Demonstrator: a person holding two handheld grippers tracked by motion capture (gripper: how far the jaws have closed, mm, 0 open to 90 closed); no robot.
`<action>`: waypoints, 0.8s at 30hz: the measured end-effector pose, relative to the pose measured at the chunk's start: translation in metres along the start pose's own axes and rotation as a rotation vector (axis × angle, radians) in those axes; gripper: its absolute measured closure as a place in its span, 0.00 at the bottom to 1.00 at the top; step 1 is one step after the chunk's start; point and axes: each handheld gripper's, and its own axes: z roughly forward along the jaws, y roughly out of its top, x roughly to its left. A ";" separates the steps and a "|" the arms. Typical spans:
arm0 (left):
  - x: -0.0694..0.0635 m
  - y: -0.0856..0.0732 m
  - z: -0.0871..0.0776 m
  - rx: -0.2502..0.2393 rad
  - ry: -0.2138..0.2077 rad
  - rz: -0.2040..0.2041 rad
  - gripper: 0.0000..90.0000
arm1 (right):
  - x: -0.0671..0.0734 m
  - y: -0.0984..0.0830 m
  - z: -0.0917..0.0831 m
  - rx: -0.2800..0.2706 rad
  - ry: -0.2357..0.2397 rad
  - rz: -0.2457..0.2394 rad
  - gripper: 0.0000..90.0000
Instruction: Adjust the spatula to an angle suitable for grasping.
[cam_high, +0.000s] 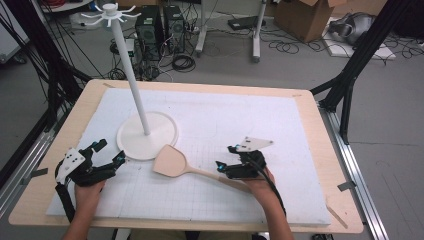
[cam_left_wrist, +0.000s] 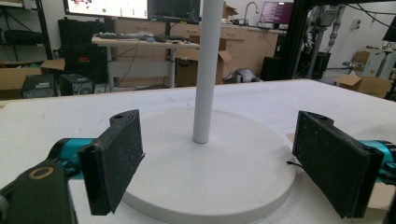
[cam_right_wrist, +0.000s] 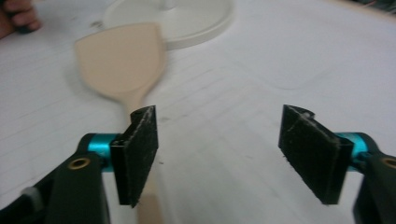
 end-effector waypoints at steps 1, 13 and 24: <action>0.000 0.000 0.000 0.002 0.000 0.002 0.18 | -0.003 -0.004 -0.008 -0.020 -0.032 0.016 0.28; 0.000 0.000 0.001 0.012 -0.003 -0.001 0.17 | -0.023 -0.052 -0.069 -0.178 -0.260 0.133 0.20; 0.000 0.000 0.000 0.004 -0.003 0.000 0.17 | -0.021 -0.048 -0.069 -0.155 -0.230 0.143 0.18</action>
